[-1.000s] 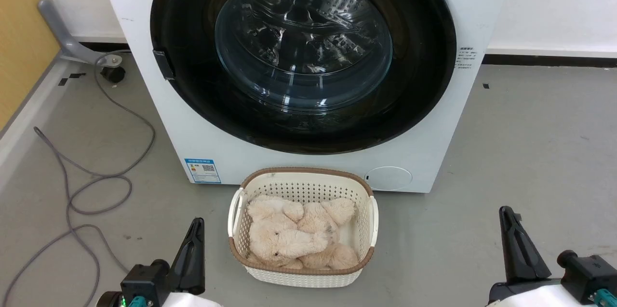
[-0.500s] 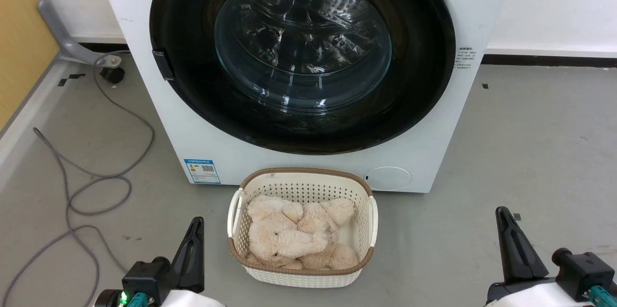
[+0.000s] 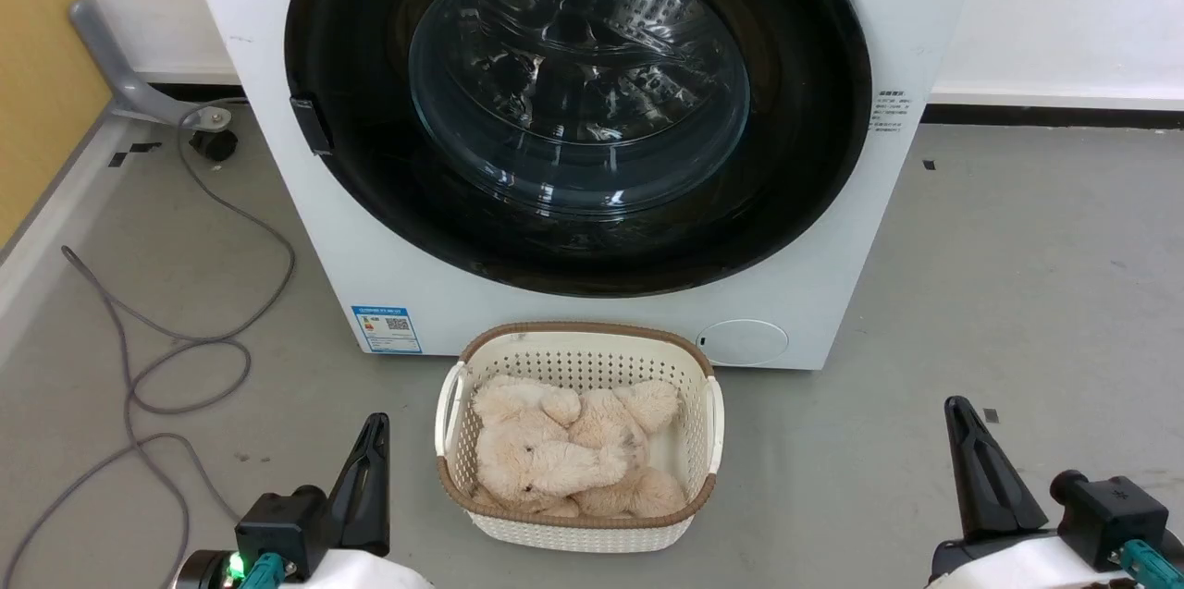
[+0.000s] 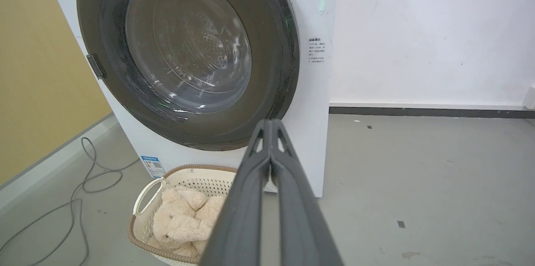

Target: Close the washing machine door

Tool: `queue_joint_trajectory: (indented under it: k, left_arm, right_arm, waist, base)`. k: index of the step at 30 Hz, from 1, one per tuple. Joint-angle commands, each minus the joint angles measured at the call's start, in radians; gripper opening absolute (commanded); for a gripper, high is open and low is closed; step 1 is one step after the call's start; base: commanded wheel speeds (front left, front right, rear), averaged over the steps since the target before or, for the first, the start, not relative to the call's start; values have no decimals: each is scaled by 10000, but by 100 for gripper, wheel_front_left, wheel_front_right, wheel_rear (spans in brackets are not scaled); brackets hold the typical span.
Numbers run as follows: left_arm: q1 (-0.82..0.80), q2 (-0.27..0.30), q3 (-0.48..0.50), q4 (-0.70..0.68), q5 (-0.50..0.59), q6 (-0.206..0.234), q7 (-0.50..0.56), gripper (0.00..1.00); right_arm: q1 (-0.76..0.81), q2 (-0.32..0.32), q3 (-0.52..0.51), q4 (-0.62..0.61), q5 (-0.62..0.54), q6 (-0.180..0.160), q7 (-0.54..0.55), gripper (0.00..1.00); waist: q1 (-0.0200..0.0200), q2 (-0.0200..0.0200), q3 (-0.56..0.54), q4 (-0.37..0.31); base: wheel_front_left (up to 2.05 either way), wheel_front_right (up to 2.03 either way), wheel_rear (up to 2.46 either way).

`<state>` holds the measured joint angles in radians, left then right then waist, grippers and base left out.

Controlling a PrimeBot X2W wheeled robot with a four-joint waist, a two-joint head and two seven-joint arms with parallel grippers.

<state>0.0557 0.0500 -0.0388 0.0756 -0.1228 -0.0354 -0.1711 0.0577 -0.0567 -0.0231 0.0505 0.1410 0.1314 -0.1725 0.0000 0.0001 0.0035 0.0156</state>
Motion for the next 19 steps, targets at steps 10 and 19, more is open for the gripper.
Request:
queue_joint_trajectory:
  k: [10,19]
  left_arm:
    - [-208,1,77,-144,235,91,250,0]
    - [-251,1,116,-221,360,124,433,0]
  right_arm:
    - [-219,27,46,-139,-244,-3,251,0]
    - [-264,32,69,-185,-390,-4,436,0]
  waist:
    - [0,-1,-5,-20]
    - [0,-1,-8,-37]
  base:
    - [0,0,0]
    - [0,0,0]
